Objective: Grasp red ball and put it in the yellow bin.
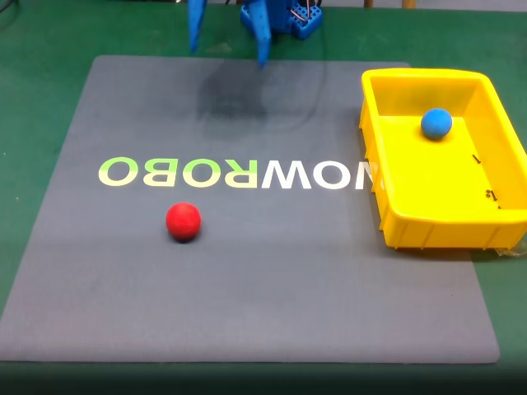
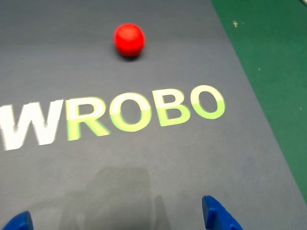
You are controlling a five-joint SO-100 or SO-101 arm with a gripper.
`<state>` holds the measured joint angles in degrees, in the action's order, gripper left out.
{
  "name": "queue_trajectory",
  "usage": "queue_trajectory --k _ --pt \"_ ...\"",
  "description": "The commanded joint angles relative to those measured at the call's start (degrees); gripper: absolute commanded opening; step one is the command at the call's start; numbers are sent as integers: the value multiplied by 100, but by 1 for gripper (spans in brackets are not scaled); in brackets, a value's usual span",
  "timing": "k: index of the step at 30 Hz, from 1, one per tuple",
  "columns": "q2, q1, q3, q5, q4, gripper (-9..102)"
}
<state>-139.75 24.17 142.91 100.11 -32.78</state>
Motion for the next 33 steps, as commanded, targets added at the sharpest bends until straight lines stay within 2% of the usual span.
queue_trajectory --k 1,7,14,21,33 --pt "1090 176 -835 -114 668 39" --pt "2716 141 -1371 -404 1907 39" --pt "4113 114 -2320 -606 2206 39" --pt "5379 53 -2883 -677 3226 39" --pt "6926 -141 -4456 -984 3489 39"
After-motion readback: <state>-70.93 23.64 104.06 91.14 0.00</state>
